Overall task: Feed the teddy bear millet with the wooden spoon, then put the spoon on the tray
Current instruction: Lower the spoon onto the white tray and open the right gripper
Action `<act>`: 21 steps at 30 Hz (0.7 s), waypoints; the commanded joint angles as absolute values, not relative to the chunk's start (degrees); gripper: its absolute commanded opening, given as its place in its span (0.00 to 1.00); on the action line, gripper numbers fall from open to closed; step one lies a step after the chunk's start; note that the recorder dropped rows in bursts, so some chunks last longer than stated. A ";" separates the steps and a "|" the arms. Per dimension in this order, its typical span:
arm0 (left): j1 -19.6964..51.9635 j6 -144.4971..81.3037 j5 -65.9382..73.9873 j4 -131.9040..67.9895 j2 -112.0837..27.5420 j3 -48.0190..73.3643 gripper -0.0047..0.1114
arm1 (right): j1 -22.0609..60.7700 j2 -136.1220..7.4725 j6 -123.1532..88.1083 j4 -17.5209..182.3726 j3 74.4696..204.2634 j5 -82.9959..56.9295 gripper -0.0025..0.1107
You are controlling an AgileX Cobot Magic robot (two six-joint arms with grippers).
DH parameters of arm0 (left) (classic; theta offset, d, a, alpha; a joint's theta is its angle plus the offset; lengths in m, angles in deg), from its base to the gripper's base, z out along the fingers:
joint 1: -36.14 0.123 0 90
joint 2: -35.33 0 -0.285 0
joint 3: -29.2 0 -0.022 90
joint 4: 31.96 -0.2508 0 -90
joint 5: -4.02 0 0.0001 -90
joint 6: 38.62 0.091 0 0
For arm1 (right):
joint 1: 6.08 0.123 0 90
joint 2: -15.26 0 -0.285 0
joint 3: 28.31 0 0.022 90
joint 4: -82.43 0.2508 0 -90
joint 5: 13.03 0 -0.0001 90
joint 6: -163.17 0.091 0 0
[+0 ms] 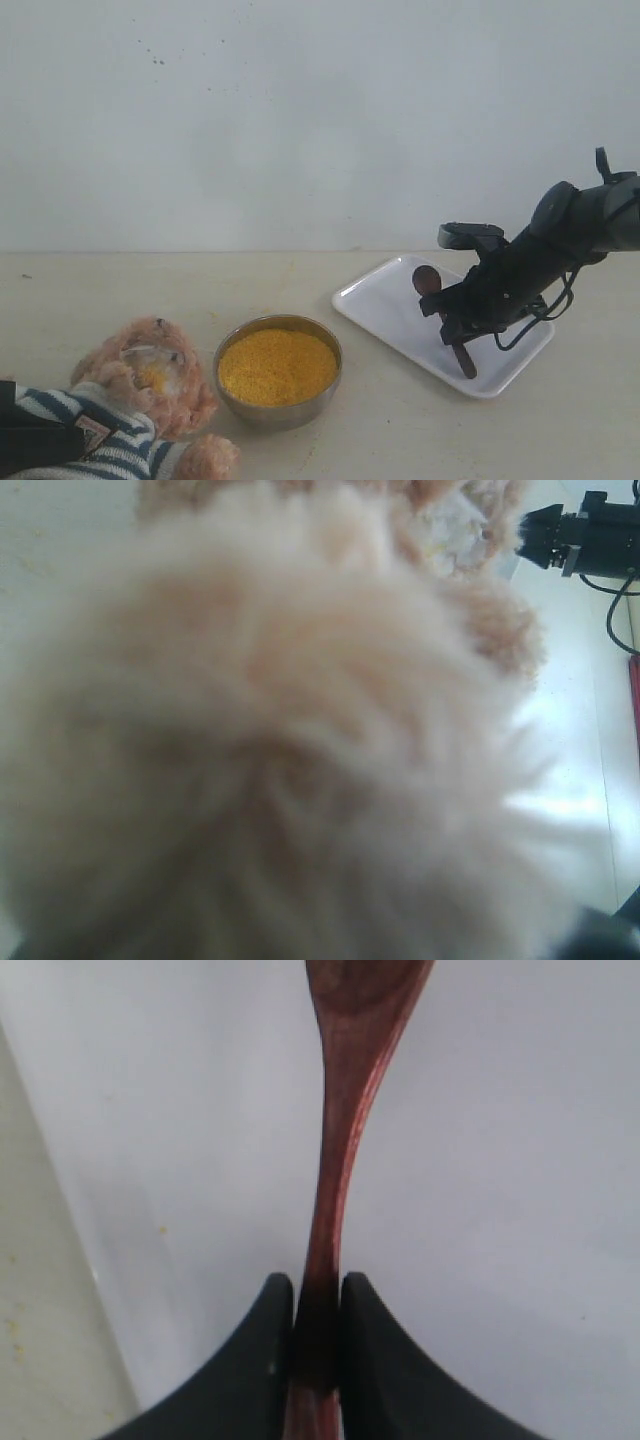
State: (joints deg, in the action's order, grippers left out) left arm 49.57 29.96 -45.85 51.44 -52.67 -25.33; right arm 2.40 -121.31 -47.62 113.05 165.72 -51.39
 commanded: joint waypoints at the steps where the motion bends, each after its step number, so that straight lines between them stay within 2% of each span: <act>1: 49.56 30.42 -47.17 52.65 -52.24 -25.56 0.08 | 2.01 -121.11 -47.64 113.18 165.80 -51.93 0.02; 21: 49.56 30.42 -47.17 52.65 -52.24 -25.56 0.08 | 1.93 -121.11 -47.64 110.12 165.80 -50.41 0.02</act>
State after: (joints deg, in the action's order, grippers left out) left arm 49.57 29.96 -45.85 51.44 -52.67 -25.33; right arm 2.40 -121.31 -47.62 110.32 165.72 -50.39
